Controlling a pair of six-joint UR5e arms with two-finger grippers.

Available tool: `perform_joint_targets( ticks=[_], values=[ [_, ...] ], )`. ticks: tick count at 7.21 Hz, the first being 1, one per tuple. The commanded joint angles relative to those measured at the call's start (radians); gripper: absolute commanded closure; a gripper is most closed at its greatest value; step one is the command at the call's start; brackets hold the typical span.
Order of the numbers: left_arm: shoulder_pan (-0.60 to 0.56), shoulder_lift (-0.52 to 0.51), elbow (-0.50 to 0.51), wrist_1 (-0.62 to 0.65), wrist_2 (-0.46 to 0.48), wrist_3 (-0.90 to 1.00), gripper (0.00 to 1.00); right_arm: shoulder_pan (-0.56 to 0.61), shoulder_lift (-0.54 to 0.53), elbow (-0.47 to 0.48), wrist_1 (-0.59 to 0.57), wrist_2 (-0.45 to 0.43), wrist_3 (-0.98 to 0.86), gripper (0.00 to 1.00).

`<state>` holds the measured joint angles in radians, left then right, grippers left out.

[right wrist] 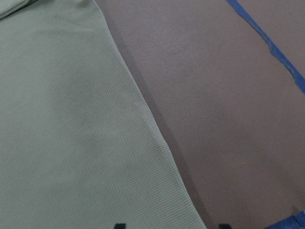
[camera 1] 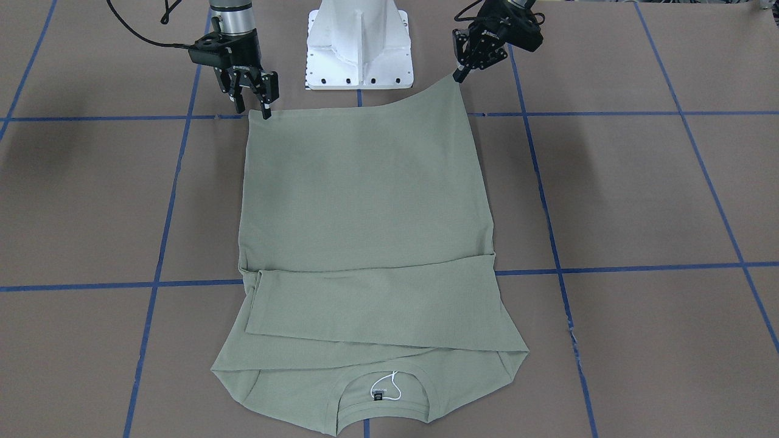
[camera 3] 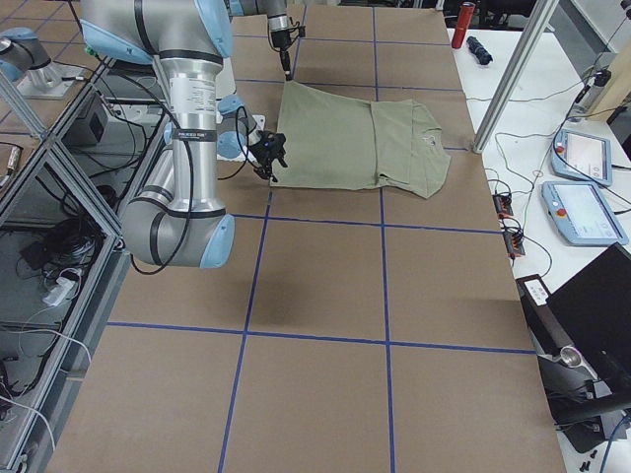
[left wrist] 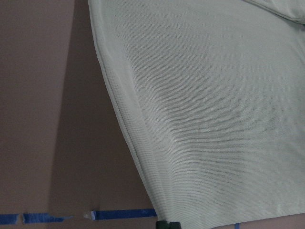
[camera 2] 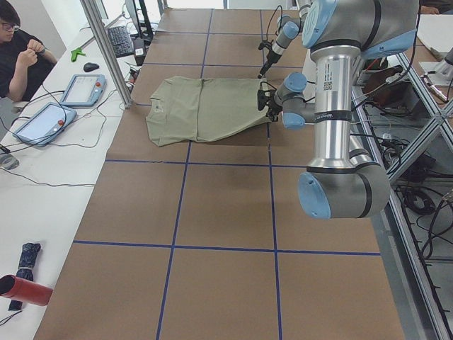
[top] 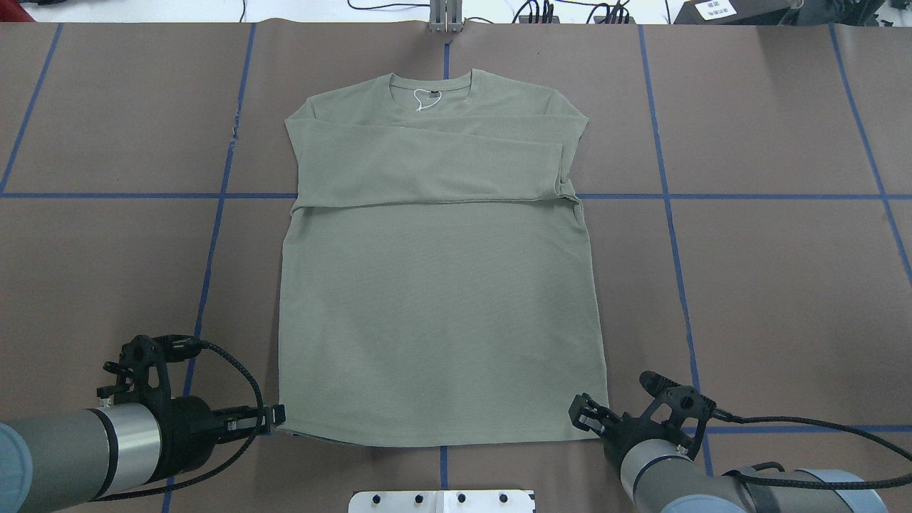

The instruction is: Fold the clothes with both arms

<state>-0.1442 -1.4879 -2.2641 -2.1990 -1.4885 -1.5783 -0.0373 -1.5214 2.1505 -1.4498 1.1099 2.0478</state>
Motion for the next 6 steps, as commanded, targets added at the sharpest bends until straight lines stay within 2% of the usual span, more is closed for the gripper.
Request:
perform_joint_targets(
  ticks=[1,3,6],
  values=[
    [0.000,0.000,0.000,-0.001,-0.001,0.000,1.00,-0.029,-0.003,-0.035,-0.003,-0.027,0.000,0.30],
    [0.000,0.000,0.001,-0.002,-0.001,-0.002,1.00,-0.036,-0.014,-0.041,-0.003,-0.042,0.000,0.30],
    [0.000,0.000,0.002,-0.004,-0.001,-0.003,1.00,-0.045,-0.014,-0.047,-0.003,-0.051,0.000,0.38]
  ],
)
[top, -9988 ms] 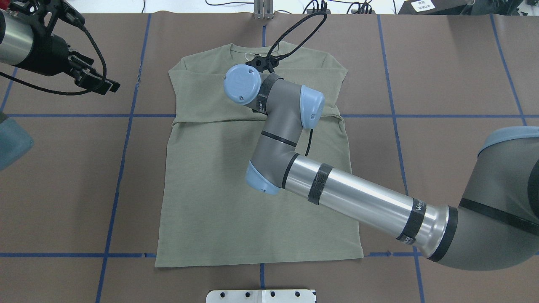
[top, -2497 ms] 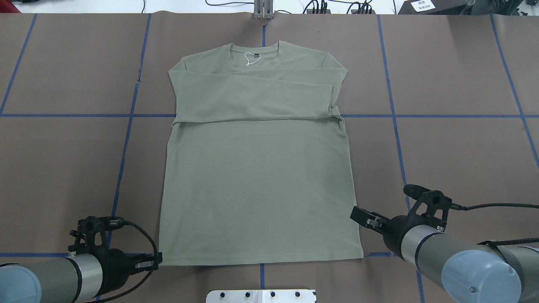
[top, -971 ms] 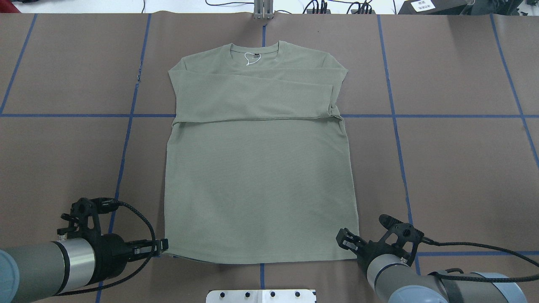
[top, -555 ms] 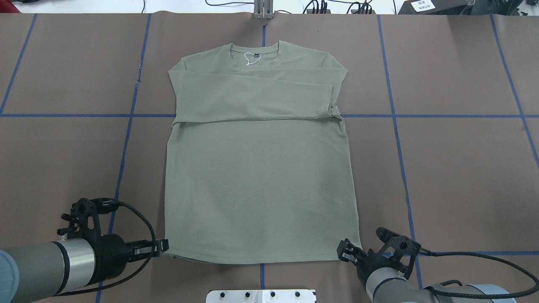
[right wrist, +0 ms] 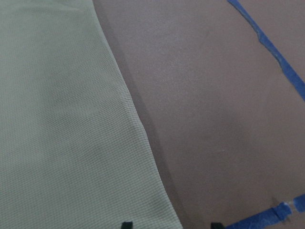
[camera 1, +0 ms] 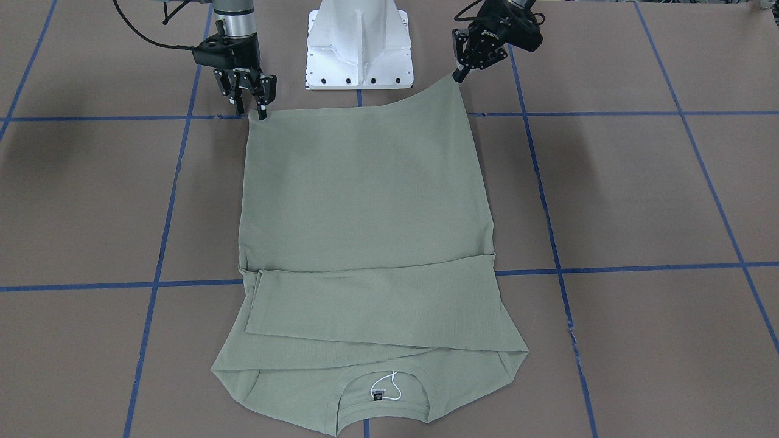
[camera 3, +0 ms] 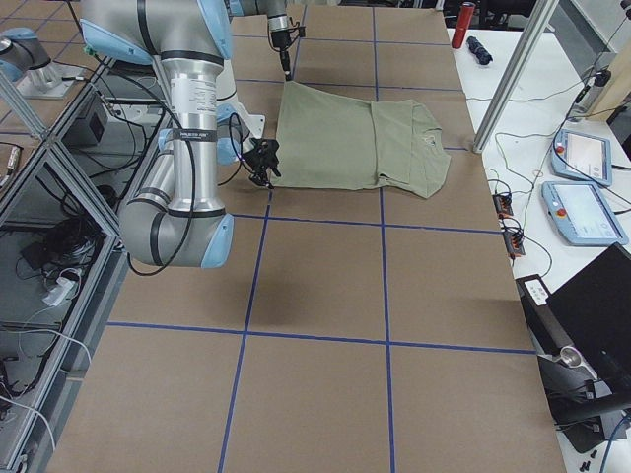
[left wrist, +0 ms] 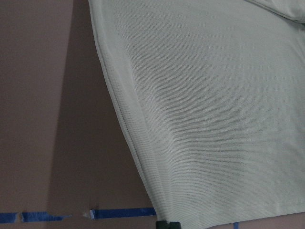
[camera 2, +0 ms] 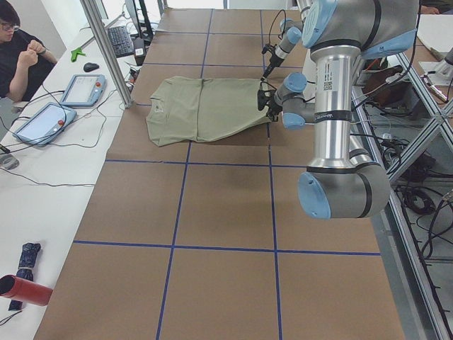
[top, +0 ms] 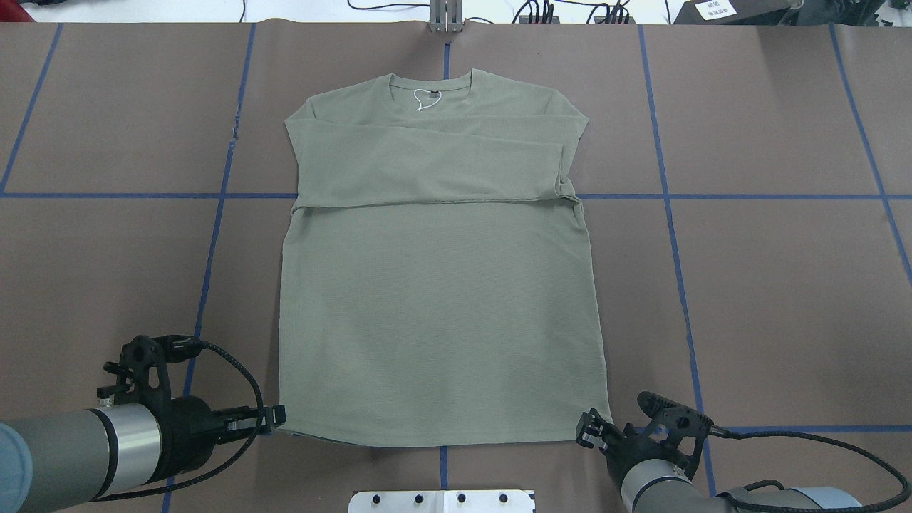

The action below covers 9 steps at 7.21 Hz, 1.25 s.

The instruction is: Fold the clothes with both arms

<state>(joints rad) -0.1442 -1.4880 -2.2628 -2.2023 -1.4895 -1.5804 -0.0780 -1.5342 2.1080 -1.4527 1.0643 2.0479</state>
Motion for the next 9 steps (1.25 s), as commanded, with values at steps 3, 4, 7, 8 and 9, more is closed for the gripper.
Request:
perform_joint_targets(
  ticks=[3,4,7,8,9],
  values=[
    [0.000,0.000,0.000,-0.001,0.000,0.000,1.00,-0.016,0.002,-0.005,0.000,-0.014,0.003,0.44],
    [0.000,0.000,0.000,-0.001,0.000,0.000,1.00,-0.017,0.003,-0.005,0.000,-0.014,0.012,0.53],
    [0.000,0.000,-0.001,-0.001,0.000,0.000,1.00,-0.016,0.008,-0.005,0.000,-0.015,0.023,1.00],
    [0.000,-0.002,-0.001,-0.002,0.000,0.000,1.00,-0.013,0.005,0.003,0.000,-0.020,0.023,1.00],
    [0.000,-0.006,-0.009,-0.001,0.000,-0.001,1.00,-0.006,-0.003,0.053,-0.005,-0.012,0.018,1.00]
  ],
)
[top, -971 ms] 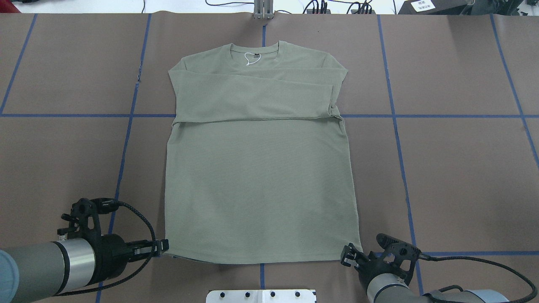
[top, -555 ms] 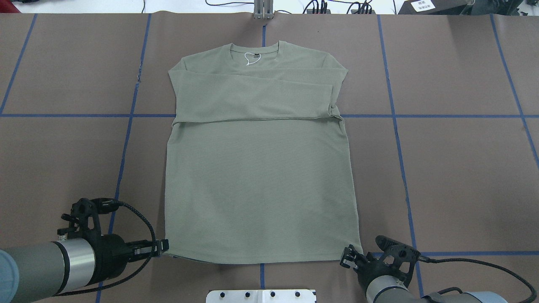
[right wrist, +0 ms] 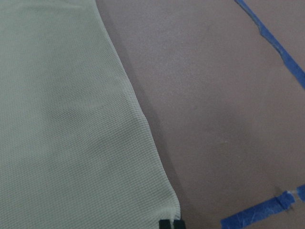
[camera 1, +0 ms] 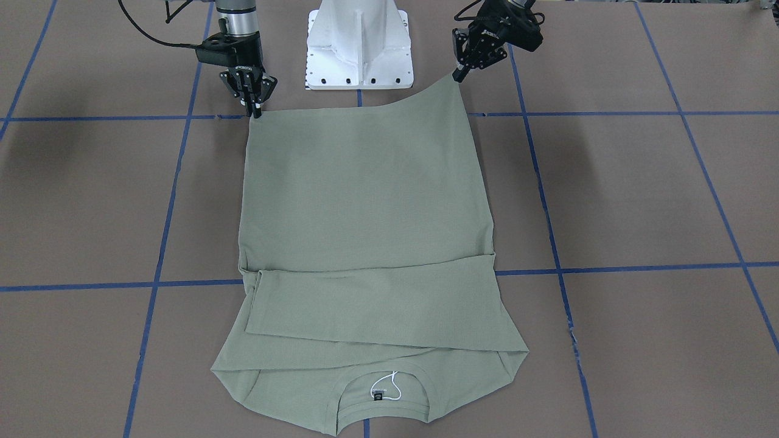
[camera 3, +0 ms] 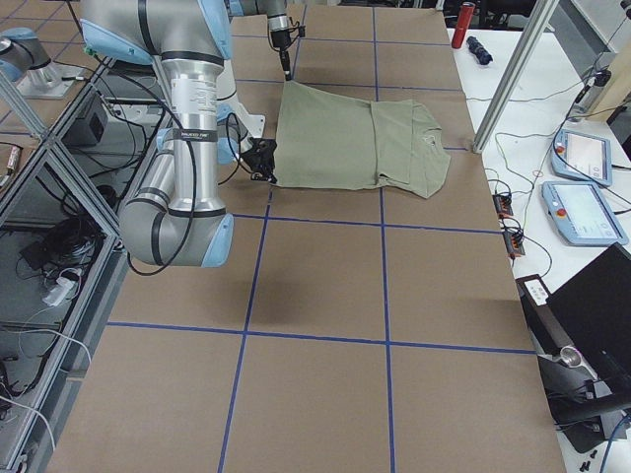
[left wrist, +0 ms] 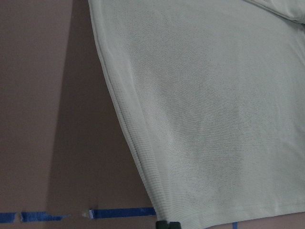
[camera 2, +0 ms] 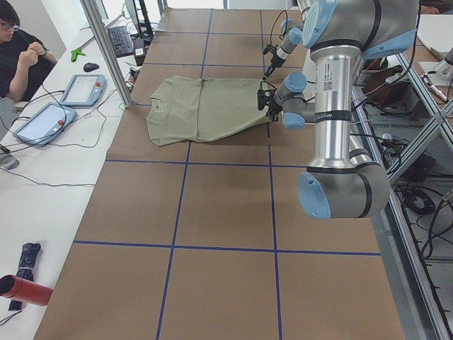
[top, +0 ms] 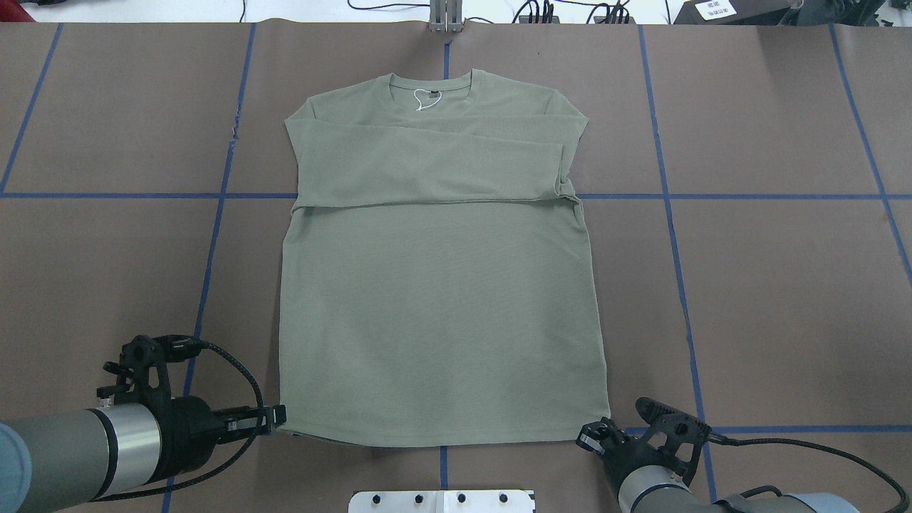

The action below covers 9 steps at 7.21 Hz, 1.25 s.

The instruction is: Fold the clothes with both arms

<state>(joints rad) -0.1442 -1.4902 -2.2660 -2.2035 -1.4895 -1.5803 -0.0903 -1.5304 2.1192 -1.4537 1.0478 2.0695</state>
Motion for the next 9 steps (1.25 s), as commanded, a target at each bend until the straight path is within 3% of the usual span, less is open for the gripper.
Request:
perform_joint_targets(
  ticks=[1,3,4,5,6,7,8,9],
  values=[
    [-0.002,0.019,-0.068,0.016,-0.033,-0.001,1.00,0.007,-0.032,0.139,-0.080,0.014,-0.011,1.00],
    [-0.031,0.022,-0.296,0.271,-0.131,0.000,1.00,0.011,-0.013,0.493,-0.462,0.142,-0.011,1.00],
    [-0.072,0.001,-0.442,0.448,-0.229,0.005,1.00,0.070,0.104,0.604,-0.660,0.241,-0.014,1.00],
    [-0.156,-0.066,-0.479,0.541,-0.320,0.009,1.00,0.168,0.244,0.605,-0.783,0.377,-0.028,1.00],
    [-0.179,-0.114,-0.474,0.592,-0.352,0.016,1.00,0.243,0.348,0.601,-0.862,0.423,-0.119,1.00],
    [-0.210,-0.187,-0.398,0.607,-0.348,0.117,1.00,0.276,0.372,0.573,-0.869,0.423,-0.206,1.00],
    [-0.282,-0.282,-0.277,0.610,-0.348,0.222,1.00,0.318,0.406,0.553,-0.867,0.422,-0.294,1.00],
    [-0.376,-0.350,-0.154,0.608,-0.350,0.309,1.00,0.395,0.439,0.468,-0.832,0.423,-0.342,1.00]
  ],
)
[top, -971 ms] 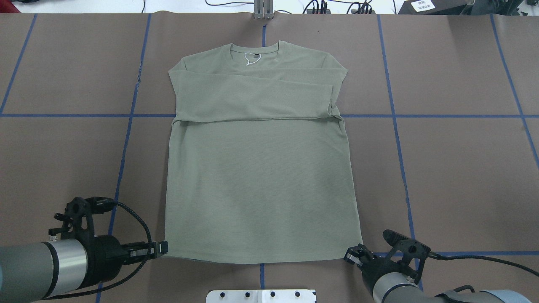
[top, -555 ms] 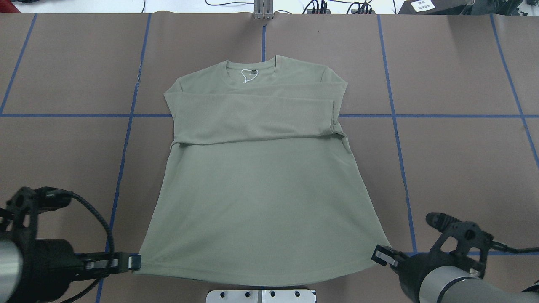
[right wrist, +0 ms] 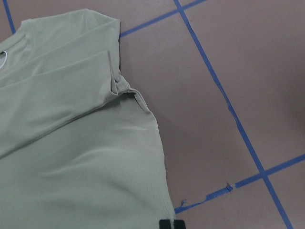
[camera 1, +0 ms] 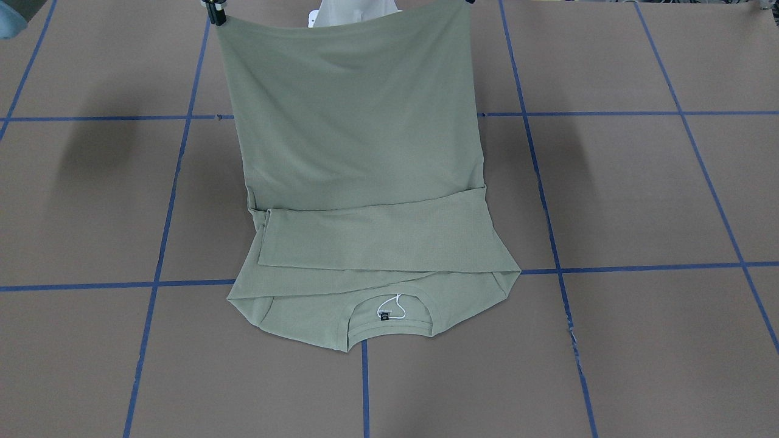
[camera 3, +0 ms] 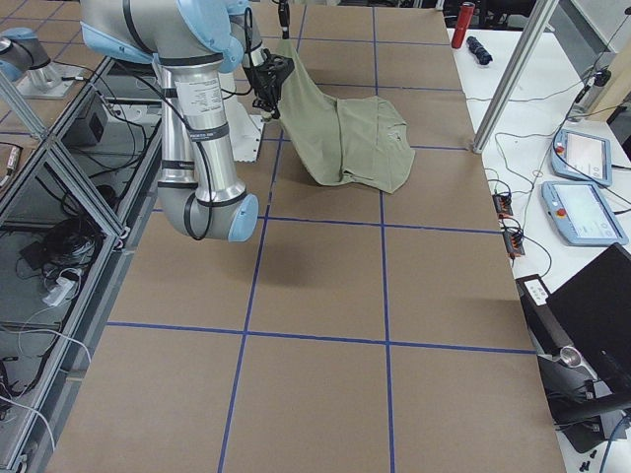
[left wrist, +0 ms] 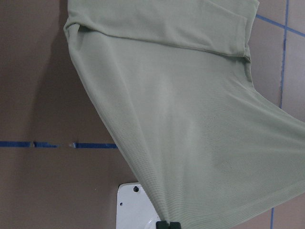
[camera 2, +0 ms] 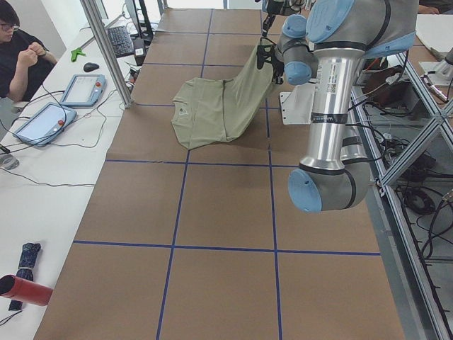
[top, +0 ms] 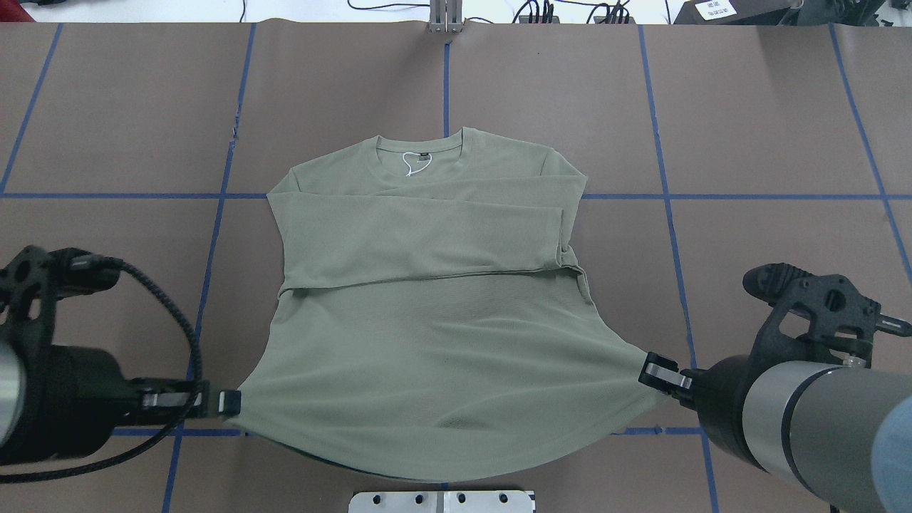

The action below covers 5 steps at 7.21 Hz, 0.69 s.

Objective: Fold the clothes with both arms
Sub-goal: 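Lift the hem with both grippers and fold it toward the collar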

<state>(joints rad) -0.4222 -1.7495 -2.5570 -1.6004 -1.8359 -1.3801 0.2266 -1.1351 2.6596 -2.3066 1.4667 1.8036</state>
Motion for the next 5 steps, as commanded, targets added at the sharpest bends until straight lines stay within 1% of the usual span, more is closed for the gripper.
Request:
perform_joint_targets(
  ticks=[1,2,3,4,5],
  values=[
    [-0.206,-0.140,0.231,0.007,-0.006,0.225,1.00,0.161,0.075,-0.189,0.106,0.004,-0.149,1.00],
    [-0.293,-0.181,0.332,0.005,-0.009,0.316,1.00,0.227,0.090,-0.327,0.227,0.004,-0.192,1.00],
    [-0.355,-0.250,0.444,0.002,-0.008,0.385,1.00,0.284,0.112,-0.472,0.350,0.006,-0.226,1.00],
    [-0.371,-0.292,0.542,-0.006,-0.003,0.407,1.00,0.327,0.177,-0.633,0.410,0.006,-0.249,1.00],
    [-0.372,-0.315,0.631,-0.050,0.029,0.417,1.00,0.356,0.231,-0.773,0.488,0.006,-0.257,1.00]
  ],
)
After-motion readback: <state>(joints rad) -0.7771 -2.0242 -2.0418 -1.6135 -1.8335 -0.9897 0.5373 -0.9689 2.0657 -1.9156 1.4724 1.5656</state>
